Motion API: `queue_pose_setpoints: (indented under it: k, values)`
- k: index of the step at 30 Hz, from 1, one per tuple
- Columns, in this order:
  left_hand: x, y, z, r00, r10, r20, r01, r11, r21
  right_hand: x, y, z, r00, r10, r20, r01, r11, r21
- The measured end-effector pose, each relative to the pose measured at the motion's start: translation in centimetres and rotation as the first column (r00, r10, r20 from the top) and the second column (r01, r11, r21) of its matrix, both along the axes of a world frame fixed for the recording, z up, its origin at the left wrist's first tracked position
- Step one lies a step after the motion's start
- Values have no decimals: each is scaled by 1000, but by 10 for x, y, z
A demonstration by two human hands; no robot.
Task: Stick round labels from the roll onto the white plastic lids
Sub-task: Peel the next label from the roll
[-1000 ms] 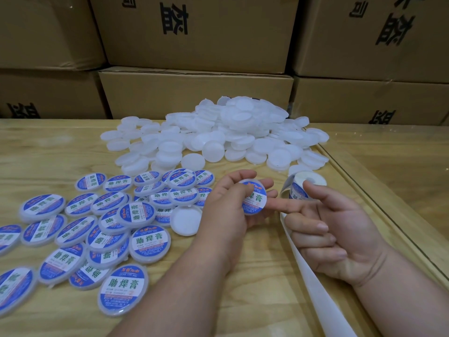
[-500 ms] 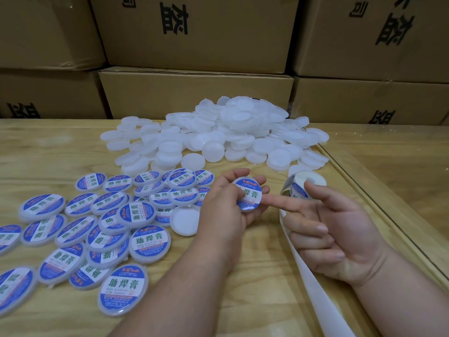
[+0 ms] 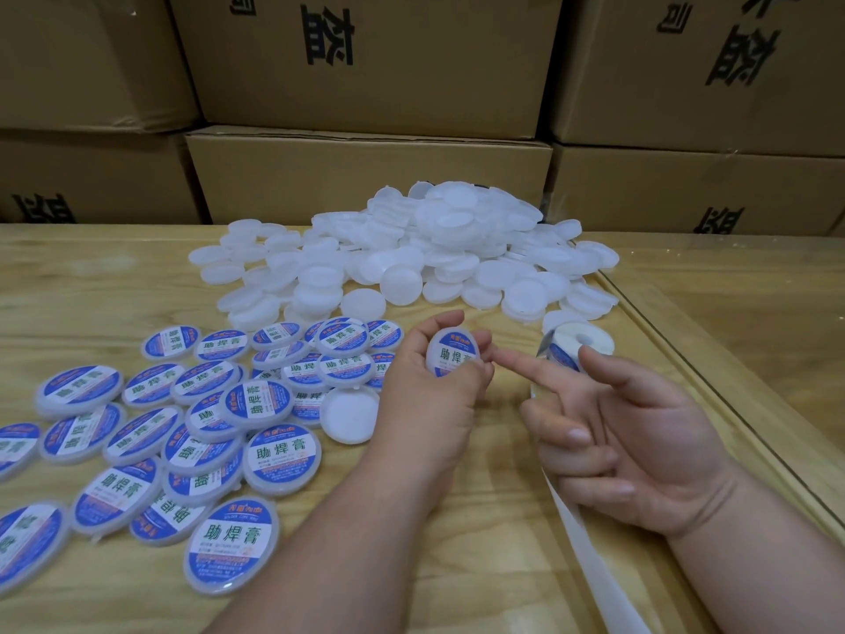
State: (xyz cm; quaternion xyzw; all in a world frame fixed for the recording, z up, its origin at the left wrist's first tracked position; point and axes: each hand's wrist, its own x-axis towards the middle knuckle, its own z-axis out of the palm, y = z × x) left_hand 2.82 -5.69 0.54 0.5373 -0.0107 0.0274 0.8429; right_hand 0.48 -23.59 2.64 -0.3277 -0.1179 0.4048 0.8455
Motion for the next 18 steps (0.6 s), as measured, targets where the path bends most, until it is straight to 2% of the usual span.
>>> queue_pose_setpoints:
  k: [4,10,14,18]
  values:
    - [-3,-2,6,999,-15,-48,9,992,-127,0,-4,2,999,-4,36,1,998,67]
    - [-6,4,16,996,-34,-87,34,999,-8,0,-6,4,996,-20,88,3,981,193]
    - [-6,4,17,992,-32,-124,33,999,4,1,-7,1,997,-39,68,25,980,196]
    - [-4,3,12,996,-45,-73,47,999,25,2,-7,0,997,-52,51,41,980,193]
